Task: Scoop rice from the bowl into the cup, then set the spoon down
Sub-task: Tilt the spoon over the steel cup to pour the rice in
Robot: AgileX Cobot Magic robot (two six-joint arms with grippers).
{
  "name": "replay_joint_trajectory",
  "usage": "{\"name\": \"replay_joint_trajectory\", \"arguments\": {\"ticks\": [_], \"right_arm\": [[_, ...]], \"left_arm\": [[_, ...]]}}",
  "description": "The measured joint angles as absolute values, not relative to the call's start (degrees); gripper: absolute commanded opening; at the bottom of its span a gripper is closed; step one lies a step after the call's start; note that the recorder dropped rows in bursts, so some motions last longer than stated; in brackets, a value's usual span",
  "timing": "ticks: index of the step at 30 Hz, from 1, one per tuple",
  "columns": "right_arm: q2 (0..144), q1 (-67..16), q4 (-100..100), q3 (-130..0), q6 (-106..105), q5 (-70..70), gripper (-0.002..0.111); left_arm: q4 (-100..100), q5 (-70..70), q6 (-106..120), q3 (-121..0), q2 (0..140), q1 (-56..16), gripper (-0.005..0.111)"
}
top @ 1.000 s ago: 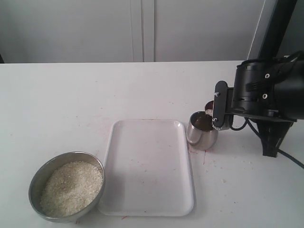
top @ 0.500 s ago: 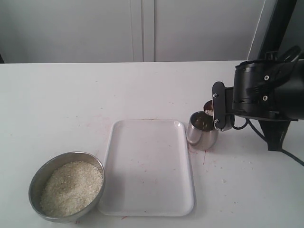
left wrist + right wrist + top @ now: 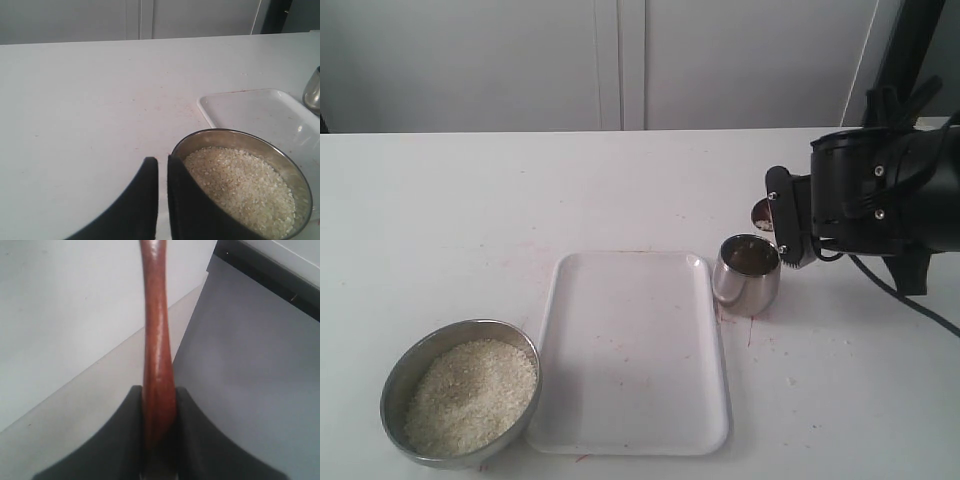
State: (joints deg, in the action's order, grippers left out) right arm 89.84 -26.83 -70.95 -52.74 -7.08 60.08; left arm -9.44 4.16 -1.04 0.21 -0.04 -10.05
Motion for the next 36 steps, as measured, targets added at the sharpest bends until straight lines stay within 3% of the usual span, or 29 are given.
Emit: {"name": "replay_joint_trajectory", "arguments": {"ticks": [36], "right_arm": [[89.8,-31.3,-76.0,-52.7,-8.3,64.7,0.0]], "left_arm": [[-9.4,4.2,-1.0,0.2,0.0,-10.0,0.014]]}}
